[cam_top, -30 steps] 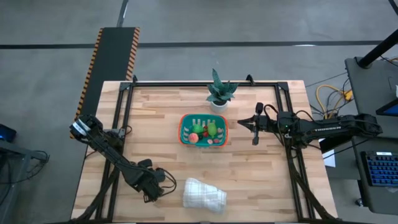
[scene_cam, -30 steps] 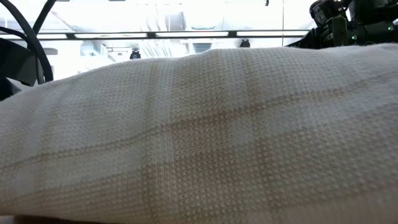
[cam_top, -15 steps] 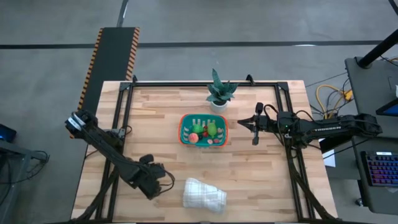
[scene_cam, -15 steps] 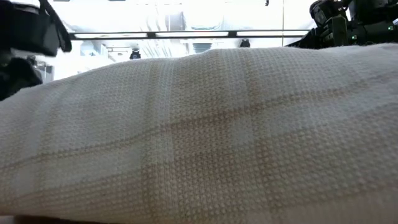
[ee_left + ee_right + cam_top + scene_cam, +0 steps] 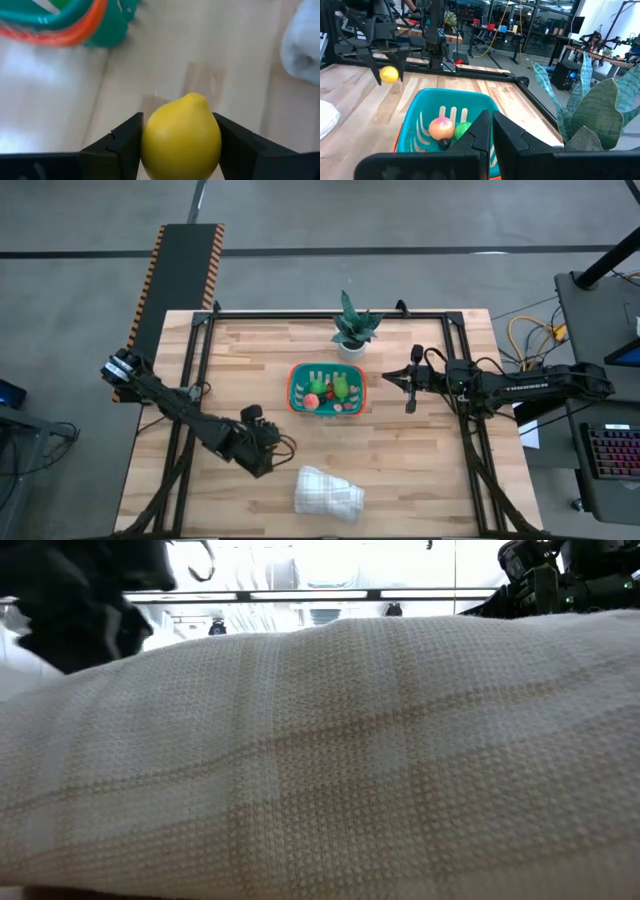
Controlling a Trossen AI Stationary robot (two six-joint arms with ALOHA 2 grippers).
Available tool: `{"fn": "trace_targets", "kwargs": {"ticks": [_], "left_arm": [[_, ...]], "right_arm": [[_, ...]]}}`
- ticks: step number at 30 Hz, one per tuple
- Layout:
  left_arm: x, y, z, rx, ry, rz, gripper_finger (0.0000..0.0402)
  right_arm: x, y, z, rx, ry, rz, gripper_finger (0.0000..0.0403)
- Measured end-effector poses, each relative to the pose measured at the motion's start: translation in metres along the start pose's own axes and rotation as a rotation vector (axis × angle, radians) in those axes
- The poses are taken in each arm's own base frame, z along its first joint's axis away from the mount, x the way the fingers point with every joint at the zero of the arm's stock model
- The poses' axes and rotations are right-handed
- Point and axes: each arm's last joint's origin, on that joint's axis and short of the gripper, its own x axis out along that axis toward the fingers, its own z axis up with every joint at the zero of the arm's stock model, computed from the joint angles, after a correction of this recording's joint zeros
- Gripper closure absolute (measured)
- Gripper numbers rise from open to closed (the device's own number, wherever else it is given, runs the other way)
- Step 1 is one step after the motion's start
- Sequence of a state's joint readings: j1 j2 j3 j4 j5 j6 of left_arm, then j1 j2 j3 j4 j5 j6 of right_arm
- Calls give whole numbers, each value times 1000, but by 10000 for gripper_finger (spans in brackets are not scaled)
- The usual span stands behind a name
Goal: Build produce basket
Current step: Put the yellow lemon into the blue basket
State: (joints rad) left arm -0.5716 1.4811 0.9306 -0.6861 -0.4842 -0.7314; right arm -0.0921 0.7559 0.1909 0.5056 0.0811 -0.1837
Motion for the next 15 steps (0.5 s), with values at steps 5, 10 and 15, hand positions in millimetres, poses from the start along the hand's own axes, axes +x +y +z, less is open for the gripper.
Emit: {"fn": "trace_targets", "kwargs": {"ticks": [5, 10, 15], "left_arm": [[5, 7, 14, 50, -32, -5, 216], [5, 11, 27, 95, -72, -15, 216], [6, 13, 43, 142, -161, -41, 216]], "right_arm": [[0, 0, 0, 0, 0, 0, 394], [0, 0, 0, 0, 0, -1, 394], [0, 0, 0, 0, 0, 0, 394]]}}
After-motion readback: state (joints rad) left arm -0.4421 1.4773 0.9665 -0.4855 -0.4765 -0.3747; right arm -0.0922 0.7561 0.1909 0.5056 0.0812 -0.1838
